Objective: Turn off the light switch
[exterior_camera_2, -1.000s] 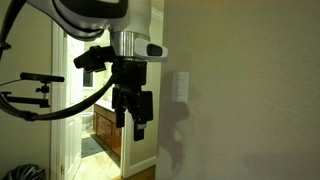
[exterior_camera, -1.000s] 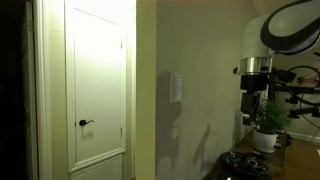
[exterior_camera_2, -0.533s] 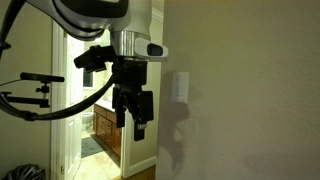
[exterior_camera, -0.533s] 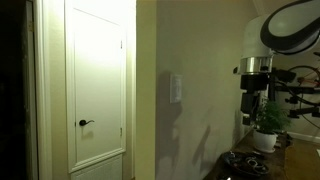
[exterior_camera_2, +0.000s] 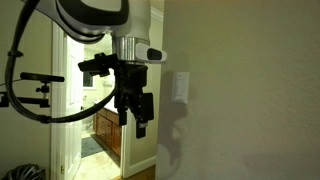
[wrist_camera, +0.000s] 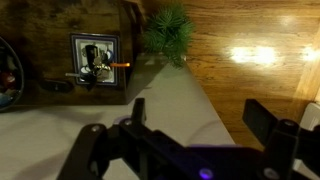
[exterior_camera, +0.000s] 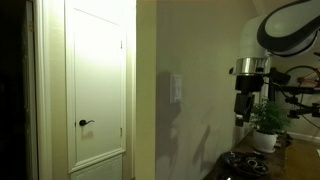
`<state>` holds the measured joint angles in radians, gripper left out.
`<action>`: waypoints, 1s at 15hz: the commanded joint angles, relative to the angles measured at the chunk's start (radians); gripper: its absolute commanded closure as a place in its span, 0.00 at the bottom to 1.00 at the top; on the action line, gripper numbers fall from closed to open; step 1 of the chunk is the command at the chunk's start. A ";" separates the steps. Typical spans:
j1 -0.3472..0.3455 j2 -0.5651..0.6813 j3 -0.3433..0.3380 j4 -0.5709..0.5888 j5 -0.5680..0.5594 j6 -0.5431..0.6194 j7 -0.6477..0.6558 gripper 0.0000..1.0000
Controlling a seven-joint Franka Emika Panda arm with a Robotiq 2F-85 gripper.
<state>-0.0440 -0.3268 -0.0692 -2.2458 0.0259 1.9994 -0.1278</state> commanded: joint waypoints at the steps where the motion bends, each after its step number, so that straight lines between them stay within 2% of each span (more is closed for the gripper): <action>1: 0.027 0.033 0.023 0.024 0.031 0.060 0.030 0.00; 8: 0.042 0.088 0.070 0.078 0.024 0.162 0.101 0.00; 13: 0.042 0.132 0.078 0.133 0.031 0.240 0.140 0.02; 14: 0.041 0.141 0.079 0.144 0.030 0.260 0.152 0.21; 15: 0.041 0.151 0.079 0.155 0.035 0.280 0.156 0.26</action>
<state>-0.0099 -0.2093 0.0095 -2.1303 0.0413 2.2286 -0.0111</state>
